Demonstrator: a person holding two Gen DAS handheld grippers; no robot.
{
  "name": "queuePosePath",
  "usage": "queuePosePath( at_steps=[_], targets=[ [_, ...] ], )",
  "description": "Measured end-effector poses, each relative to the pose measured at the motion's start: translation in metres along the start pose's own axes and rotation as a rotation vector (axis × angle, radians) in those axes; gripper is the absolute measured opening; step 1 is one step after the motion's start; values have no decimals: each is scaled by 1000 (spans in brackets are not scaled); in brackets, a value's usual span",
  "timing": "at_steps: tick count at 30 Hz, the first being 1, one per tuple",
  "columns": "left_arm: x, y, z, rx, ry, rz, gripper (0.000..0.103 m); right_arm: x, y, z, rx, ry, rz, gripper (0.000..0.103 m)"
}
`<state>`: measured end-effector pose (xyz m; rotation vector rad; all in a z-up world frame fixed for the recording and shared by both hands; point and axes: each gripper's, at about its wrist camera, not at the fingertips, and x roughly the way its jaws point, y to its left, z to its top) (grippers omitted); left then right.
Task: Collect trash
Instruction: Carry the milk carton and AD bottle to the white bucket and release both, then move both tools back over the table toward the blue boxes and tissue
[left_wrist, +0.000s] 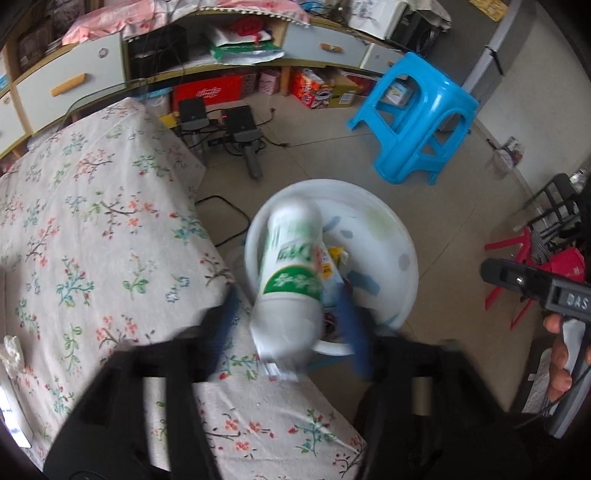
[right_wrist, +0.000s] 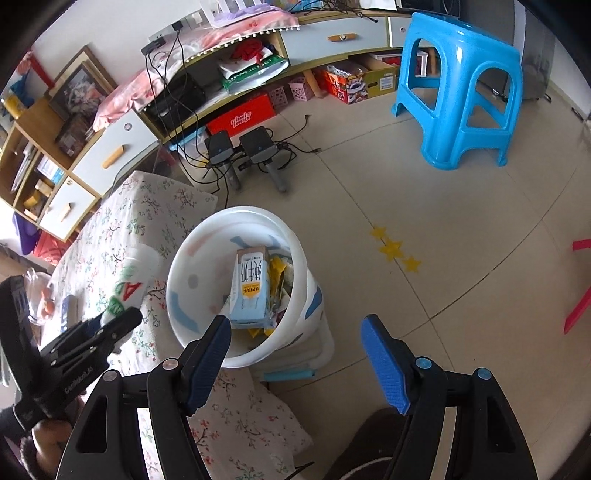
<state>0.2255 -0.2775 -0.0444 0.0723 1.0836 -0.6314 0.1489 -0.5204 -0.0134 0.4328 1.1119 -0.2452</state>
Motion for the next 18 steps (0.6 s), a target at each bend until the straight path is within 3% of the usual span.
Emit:
queuePosePath(
  at_steps=[1, 6, 9, 18],
  targets=[
    [-4, 2, 0, -12, -18, 19, 87, -1, 0, 0, 1, -2, 1, 75],
    [-18, 14, -6, -25, -24, 102, 89, -5, 2, -3, 0, -11, 9, 75],
    [-30, 25, -13, -38, -37, 123, 98, -8, 6, -3, -4, -16, 17, 75],
    [-79, 70, -37, -77, -67, 162, 102, -16, 40, -4, -64, -37, 47, 77]
  ],
)
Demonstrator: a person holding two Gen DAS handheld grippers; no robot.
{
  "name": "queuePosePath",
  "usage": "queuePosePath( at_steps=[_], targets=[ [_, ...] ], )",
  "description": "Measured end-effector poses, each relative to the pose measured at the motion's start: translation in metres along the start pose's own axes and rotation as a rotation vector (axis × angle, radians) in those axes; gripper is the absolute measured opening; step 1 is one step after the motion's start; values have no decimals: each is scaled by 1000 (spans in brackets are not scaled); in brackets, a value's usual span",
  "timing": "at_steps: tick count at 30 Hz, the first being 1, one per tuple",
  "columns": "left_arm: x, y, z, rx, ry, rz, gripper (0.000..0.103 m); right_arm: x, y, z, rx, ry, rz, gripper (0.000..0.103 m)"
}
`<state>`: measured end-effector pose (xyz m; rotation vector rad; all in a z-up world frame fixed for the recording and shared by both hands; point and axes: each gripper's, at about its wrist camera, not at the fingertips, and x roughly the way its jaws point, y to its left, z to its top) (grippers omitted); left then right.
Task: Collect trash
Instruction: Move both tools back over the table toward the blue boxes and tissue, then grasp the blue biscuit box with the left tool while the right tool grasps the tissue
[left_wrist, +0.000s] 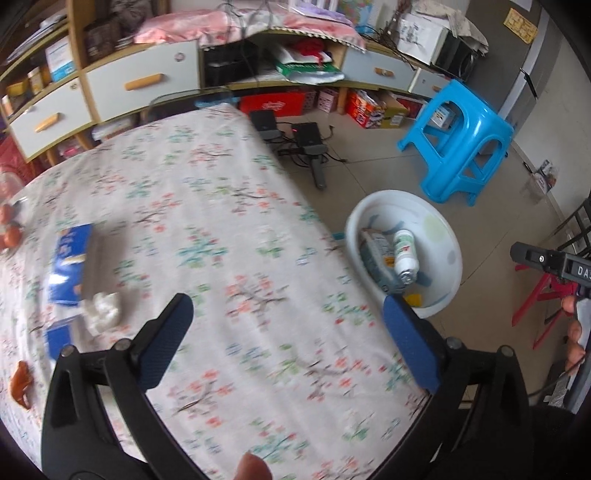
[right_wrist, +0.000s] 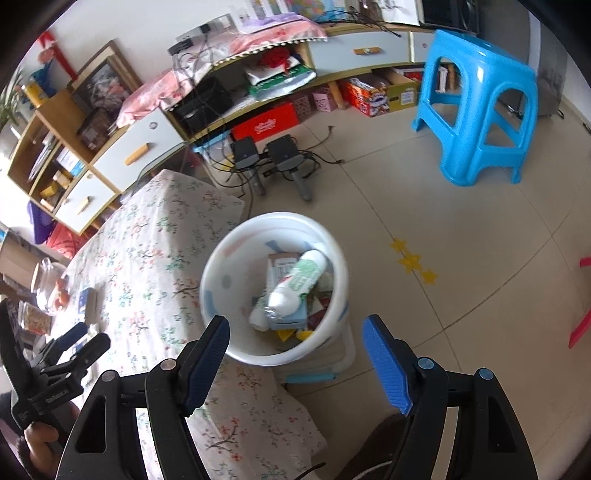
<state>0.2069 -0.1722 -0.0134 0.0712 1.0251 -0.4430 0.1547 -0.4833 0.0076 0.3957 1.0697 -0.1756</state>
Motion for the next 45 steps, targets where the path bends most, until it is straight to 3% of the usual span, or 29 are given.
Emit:
queuePosePath(
  at_steps=[11, 20, 30, 35, 40, 42, 45],
  targets=[
    [-43, 91, -33, -87, -34, 135, 102, 6, 77, -11, -131, 11, 49, 78],
    [-43, 161, -66, -189, 85, 230, 102, 28, 136, -21, -225, 48, 59, 79],
    [-21, 199, -73, -300, 180, 202, 101, 56, 179, -31, -288, 97, 45, 79],
    [-9, 199, -69, -336, 192, 148, 82, 67, 201, -33, -309, 112, 50, 79],
    [9, 204, -70, -372, 244, 118, 47, 78, 225, -35, -322, 123, 62, 79],
    [6, 204, -68, -373, 220, 118, 42, 84, 237, -37, -335, 131, 69, 79],
    [-6, 205, -65, -368, 185, 101, 41, 91, 256, -41, -356, 144, 84, 79]
  ],
)
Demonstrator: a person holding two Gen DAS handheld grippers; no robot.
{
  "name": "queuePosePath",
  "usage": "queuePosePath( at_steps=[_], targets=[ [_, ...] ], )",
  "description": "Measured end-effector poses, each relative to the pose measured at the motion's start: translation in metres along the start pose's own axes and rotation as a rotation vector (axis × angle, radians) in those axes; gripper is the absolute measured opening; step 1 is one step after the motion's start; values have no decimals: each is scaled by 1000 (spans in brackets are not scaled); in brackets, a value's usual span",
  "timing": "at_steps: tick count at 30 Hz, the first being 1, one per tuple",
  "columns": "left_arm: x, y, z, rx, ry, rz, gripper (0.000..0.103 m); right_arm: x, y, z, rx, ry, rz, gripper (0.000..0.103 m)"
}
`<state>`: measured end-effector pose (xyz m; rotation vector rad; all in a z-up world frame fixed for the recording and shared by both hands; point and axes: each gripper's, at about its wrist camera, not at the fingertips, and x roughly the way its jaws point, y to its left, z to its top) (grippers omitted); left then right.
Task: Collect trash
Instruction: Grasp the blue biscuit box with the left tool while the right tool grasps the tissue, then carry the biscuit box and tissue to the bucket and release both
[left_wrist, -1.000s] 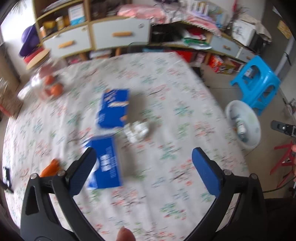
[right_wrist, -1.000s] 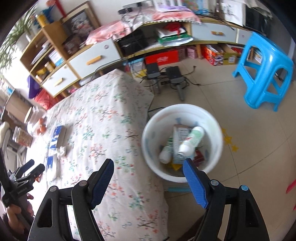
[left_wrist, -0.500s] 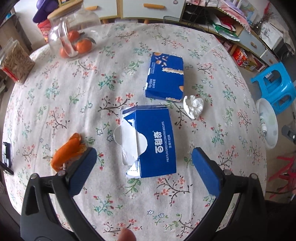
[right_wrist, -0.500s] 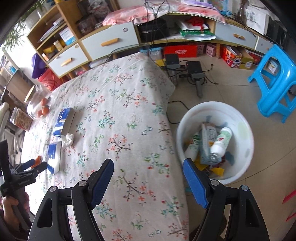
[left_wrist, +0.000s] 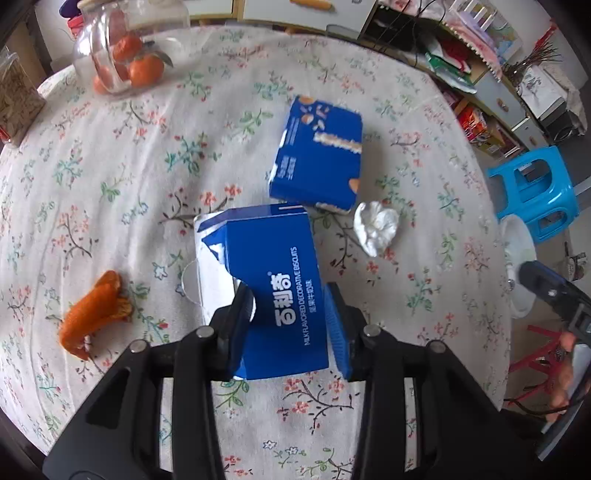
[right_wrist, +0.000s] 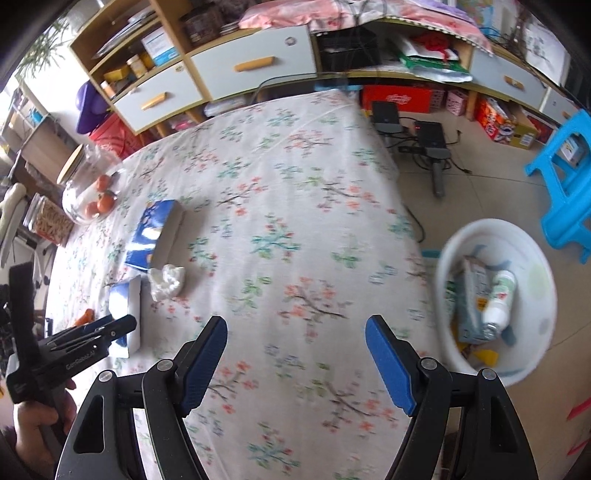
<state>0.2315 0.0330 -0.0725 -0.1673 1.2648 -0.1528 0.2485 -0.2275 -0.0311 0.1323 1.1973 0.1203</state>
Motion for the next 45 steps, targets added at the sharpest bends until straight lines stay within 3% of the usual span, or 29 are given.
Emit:
queuePosePath(
  at_steps=[5, 12, 19, 29, 31, 35, 40, 45],
  targets=[
    [-24, 9, -3, 15, -56, -9, 41, 17, 36, 5, -56, 11, 15, 79],
    [-41, 44, -11, -39, -84, 1, 41, 51, 80, 7, -133, 50, 21, 79],
    [-55, 75, -19, -102, -102, -3, 41, 81, 107, 9, -176, 73, 18, 79],
    [-62, 87, -26, -115, -113, 4, 41, 103, 135, 9, -260, 48, -25, 78],
    [-62, 87, -27, -115, -113, 5, 41, 104, 139, 9, -275, 40, -28, 70],
    [-62, 86, -26, -112, -112, 6, 41, 99, 146, 8, -324, 25, -4, 45],
    [-62, 79, -26, -105, -115, 2, 41, 87, 149, 8, -349, -3, 14, 34],
    [-63, 69, -26, -104, -121, -7, 41, 69, 135, 9, -320, -20, 50, 33]
  ],
)
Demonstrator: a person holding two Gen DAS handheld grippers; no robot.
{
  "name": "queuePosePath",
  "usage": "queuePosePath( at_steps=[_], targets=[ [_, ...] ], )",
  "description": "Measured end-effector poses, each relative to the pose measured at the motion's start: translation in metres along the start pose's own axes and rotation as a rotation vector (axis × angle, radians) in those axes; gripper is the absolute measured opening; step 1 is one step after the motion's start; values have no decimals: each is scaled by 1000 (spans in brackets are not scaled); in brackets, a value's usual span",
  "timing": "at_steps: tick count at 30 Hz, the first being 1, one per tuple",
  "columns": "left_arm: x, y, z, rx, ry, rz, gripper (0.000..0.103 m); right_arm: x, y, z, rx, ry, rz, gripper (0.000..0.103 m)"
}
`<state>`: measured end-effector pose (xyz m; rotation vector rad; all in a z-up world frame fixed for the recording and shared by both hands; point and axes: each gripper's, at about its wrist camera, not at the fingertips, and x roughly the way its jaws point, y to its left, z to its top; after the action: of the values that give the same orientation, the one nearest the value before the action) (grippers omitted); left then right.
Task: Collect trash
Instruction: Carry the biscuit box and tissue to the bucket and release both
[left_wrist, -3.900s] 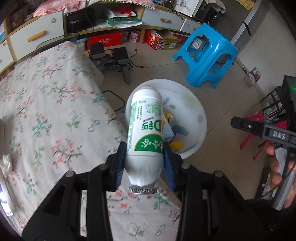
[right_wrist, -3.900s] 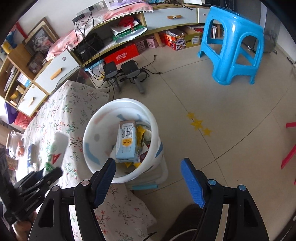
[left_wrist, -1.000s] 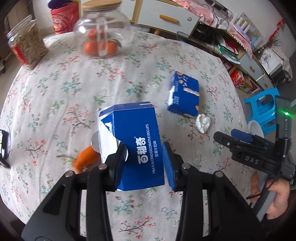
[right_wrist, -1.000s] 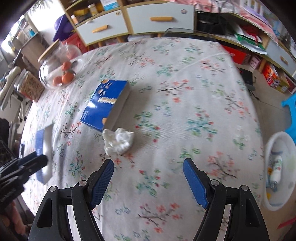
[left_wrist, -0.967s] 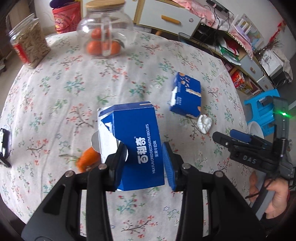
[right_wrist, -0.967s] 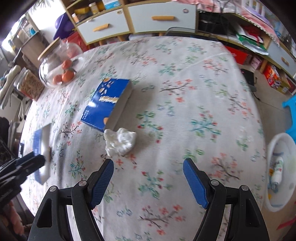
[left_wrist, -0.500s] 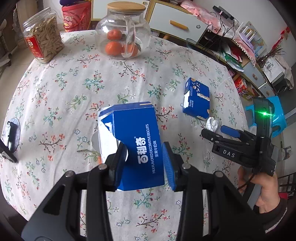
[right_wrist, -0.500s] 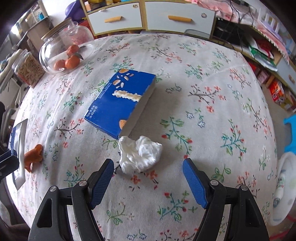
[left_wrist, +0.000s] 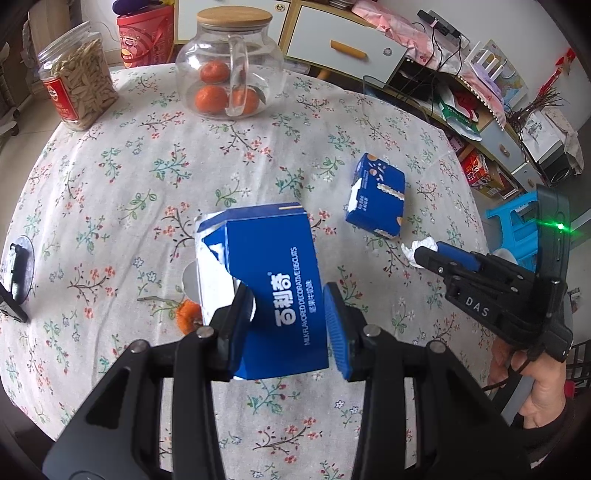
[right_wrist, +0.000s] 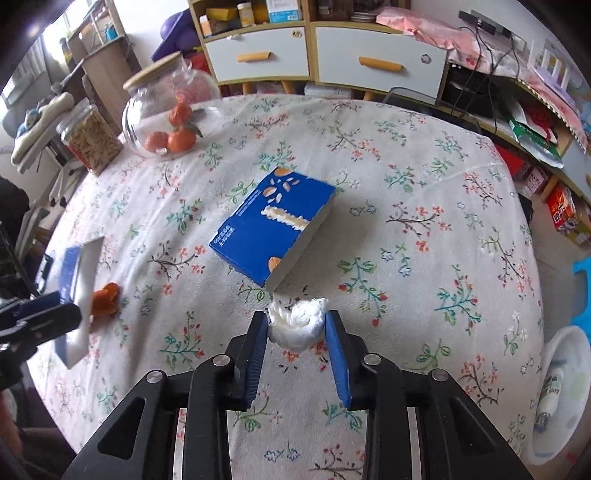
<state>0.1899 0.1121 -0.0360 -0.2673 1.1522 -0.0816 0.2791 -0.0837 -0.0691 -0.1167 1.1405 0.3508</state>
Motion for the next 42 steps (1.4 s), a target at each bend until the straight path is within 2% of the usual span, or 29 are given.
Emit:
queuePosePath(
  at_steps=[10, 21, 35, 42],
  targets=[
    [4, -28, 1, 27, -5, -29, 41, -27, -36, -3, 92, -25, 17, 31],
    [20, -85, 3, 86, 4, -75, 41, -63, -100, -21, 222, -52, -13, 31],
    [40, -160, -12, 182, 29, -129, 41, -116, -223, -66, 466, -94, -123, 31],
    [47, -199, -22, 263, 38, -134, 41, -131, -267, -94, 538, -88, -185, 31]
  ],
)
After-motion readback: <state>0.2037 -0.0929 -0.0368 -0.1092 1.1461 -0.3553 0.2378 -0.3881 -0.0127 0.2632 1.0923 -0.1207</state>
